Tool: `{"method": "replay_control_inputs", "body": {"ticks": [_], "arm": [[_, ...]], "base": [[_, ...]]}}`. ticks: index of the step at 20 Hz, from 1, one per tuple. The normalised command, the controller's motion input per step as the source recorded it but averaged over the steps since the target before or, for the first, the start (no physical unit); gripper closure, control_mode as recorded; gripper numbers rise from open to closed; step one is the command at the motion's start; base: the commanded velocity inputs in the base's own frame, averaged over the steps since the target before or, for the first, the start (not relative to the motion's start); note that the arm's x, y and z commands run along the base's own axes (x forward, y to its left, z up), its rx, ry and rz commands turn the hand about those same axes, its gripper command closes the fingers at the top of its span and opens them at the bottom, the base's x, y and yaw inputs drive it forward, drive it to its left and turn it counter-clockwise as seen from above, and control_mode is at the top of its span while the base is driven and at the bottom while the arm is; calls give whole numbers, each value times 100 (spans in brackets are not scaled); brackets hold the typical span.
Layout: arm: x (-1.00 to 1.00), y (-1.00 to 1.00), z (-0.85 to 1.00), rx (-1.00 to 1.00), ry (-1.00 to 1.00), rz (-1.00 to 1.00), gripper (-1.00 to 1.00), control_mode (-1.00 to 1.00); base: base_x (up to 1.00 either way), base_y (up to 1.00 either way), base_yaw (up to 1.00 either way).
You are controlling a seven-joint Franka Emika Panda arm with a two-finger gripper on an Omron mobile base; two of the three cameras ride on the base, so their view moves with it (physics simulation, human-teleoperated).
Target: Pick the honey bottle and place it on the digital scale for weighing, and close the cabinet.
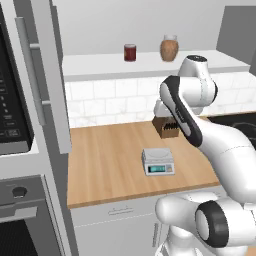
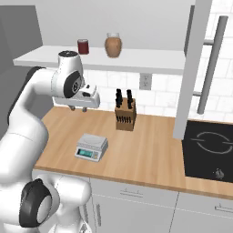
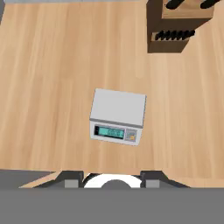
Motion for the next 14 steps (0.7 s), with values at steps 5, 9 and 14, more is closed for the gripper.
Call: {"method": "replay_control_inputs", "body": {"ticks": [5,9,14], "arm": [[-51,1,1,-3,-21,0,-100,-100],[-67,0,53,-5,-51,0,-100,-100],[-60,0,77,-1,-47,0,-100,-100]], "base": [[0,0,0],[0,0,0],[0,0,0]]}}
